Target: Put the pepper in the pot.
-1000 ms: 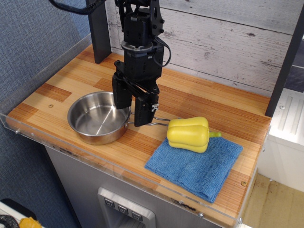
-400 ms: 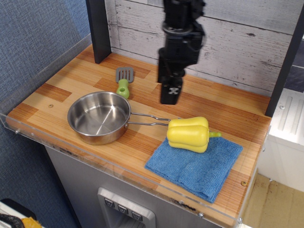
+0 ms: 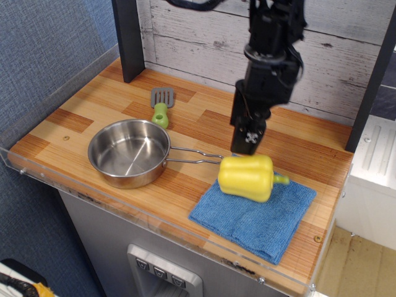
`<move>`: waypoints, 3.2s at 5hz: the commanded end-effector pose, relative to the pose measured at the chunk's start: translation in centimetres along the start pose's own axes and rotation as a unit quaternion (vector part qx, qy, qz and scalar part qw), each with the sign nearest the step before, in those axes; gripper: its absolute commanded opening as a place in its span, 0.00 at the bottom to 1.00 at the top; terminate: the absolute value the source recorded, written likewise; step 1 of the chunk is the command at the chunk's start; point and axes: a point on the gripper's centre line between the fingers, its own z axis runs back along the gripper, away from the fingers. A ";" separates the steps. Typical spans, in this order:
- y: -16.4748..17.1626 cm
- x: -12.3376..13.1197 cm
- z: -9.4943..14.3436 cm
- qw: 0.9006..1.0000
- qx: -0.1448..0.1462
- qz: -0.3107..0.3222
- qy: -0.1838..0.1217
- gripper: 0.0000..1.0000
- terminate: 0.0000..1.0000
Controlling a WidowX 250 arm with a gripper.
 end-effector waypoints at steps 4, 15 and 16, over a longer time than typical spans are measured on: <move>-2.5 -0.1 1.9 0.998 0.021 0.052 -0.019 1.00 0.00; -4.0 -2.9 1.9 0.914 0.105 0.389 0.056 0.00 0.00; -3.0 -5.4 1.4 0.893 0.140 0.423 0.062 0.00 0.00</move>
